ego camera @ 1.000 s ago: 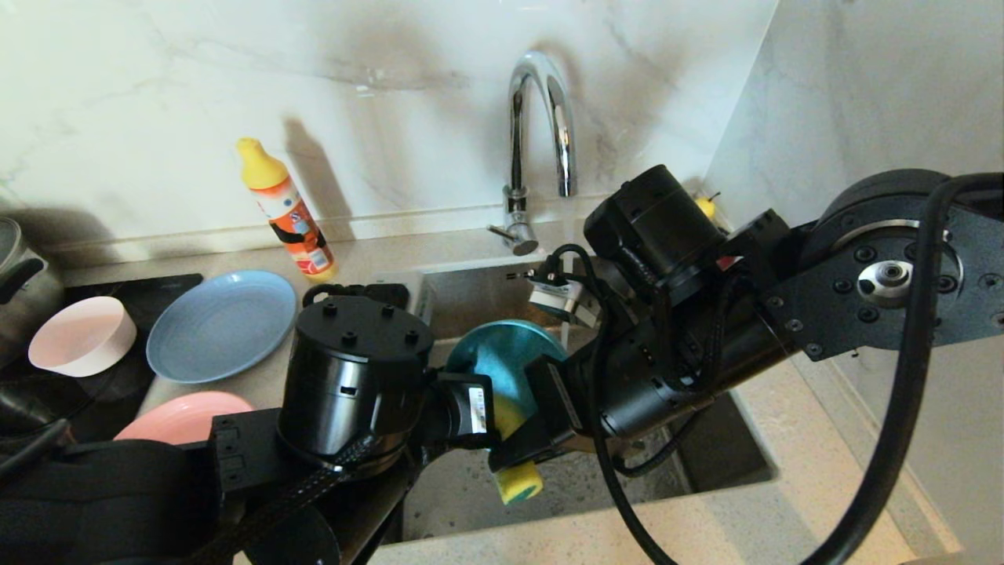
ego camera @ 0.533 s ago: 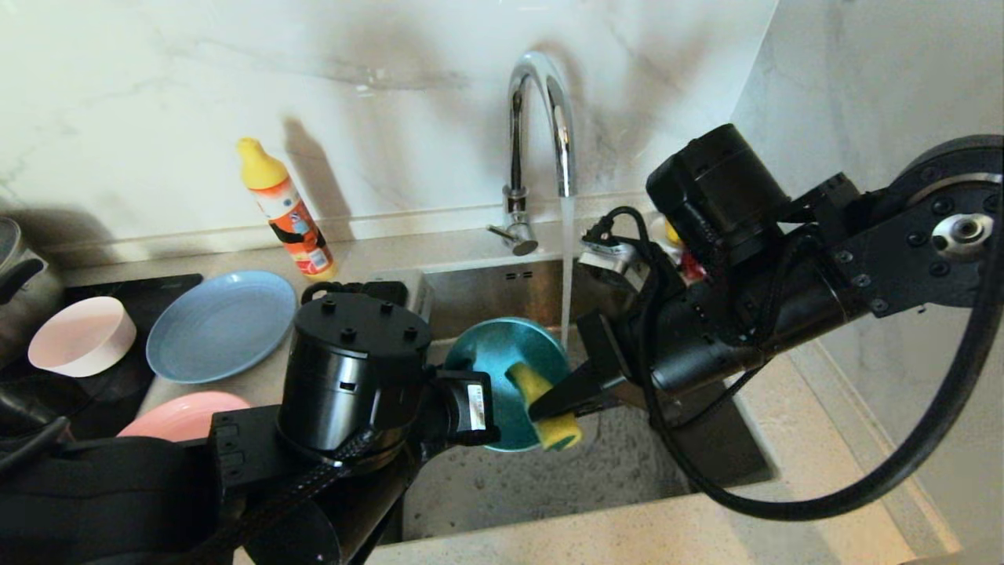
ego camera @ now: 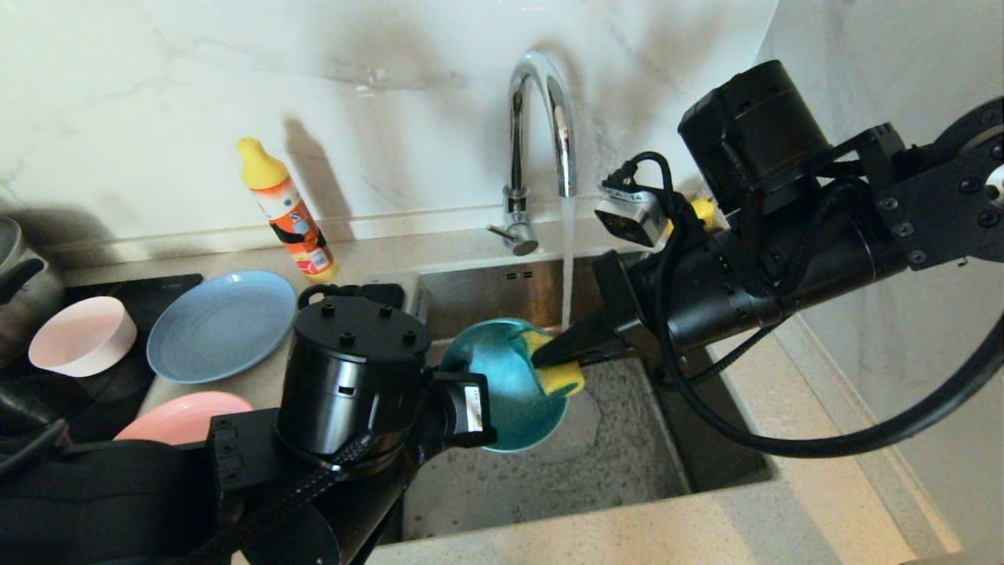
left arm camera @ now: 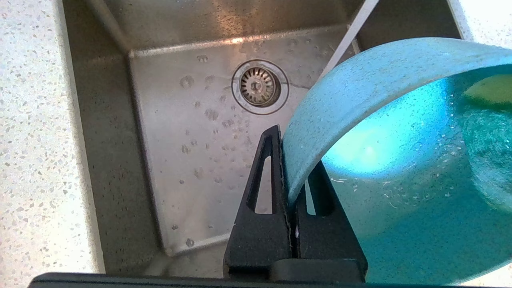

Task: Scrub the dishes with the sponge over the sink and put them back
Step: Wipe the bowl

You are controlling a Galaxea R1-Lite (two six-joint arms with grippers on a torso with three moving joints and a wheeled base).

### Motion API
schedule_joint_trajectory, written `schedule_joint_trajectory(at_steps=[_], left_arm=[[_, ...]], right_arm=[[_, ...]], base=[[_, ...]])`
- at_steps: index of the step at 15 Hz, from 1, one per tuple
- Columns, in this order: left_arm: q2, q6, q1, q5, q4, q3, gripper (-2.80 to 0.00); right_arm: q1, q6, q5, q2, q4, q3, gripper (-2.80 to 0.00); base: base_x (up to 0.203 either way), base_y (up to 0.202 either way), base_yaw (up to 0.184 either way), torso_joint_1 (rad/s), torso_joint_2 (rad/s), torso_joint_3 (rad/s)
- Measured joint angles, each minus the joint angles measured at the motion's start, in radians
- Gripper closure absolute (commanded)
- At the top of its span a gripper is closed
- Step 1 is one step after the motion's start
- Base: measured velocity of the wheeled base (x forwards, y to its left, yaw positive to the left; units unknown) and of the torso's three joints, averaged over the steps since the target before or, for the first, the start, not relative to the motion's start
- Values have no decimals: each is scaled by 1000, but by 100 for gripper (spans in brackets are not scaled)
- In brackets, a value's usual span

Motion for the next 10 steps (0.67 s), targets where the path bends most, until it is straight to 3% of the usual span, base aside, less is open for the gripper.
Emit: schedule_joint_trajectory(at_steps=[10], left_arm=[[-20,-6,3,-2,1,4,0]], right_arm=[[82,2,2,85,8,15,0]], base=[[0,0,0,0,0,0]])
